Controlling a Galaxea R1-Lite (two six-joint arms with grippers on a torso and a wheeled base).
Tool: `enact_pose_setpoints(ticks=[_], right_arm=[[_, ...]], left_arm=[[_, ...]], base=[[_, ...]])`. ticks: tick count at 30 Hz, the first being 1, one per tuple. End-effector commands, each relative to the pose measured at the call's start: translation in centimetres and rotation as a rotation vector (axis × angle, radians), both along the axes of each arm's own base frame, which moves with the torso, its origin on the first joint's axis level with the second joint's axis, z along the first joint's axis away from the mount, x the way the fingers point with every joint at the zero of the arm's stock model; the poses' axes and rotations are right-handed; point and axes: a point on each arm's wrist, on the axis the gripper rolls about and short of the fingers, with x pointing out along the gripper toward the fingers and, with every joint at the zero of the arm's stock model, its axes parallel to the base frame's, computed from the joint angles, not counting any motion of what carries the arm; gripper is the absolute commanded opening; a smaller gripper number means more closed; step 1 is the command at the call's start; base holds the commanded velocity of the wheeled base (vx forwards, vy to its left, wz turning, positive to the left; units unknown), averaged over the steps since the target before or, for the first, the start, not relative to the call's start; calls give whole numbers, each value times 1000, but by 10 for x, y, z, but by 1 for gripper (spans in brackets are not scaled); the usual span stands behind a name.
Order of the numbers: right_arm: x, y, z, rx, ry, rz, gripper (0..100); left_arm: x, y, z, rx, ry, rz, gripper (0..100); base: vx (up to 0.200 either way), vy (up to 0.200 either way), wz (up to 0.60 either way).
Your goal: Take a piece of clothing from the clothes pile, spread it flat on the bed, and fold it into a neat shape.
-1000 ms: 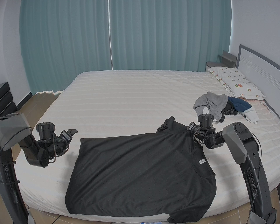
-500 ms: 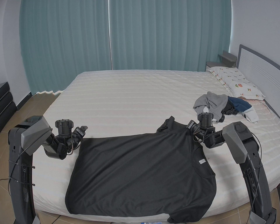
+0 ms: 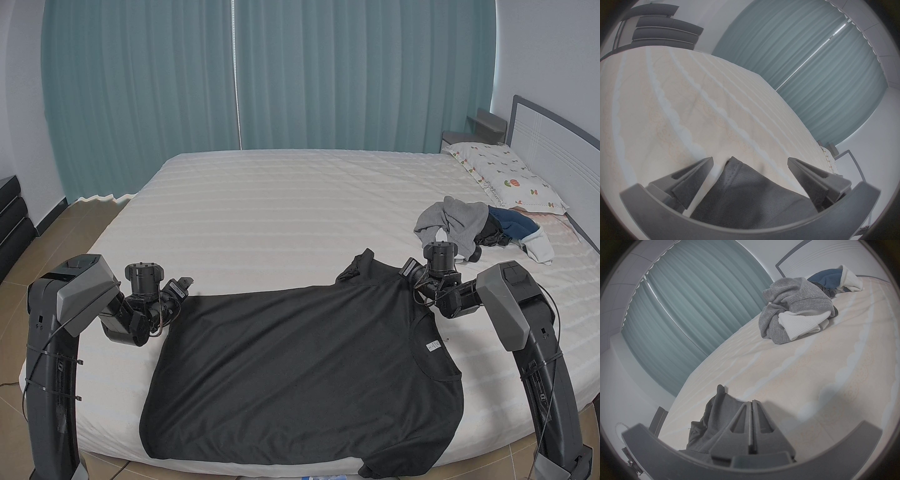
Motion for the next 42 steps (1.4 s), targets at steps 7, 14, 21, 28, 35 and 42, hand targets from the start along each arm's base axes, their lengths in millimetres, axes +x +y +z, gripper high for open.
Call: enact_pose_setpoints(ticks=[7, 14, 21, 28, 35, 42], right_arm=[[1, -2, 1, 2, -6, -5, 0], [5, -7, 8, 7, -53, -14, 0], [4, -7, 7, 7, -48, -16, 0], [4, -7, 0, 5, -36, -14, 0], [3, -6, -1, 4, -32, -12, 0], [3, -4, -3, 4, -29, -9, 0]], left_arm=[[6, 0, 4, 7, -32, 19, 100], [20, 9, 15, 43, -87, 109, 100], [16, 17, 21, 44, -35, 114, 100], [10, 16, 28, 27, -7, 77, 100], [0, 10, 30, -32, 18, -42, 100], [-1, 2, 19, -15, 45, -88, 100]], base=[[0, 0, 0], [0, 0, 0], [0, 0, 0], [0, 0, 0], [0, 0, 0], [0, 0, 0]])
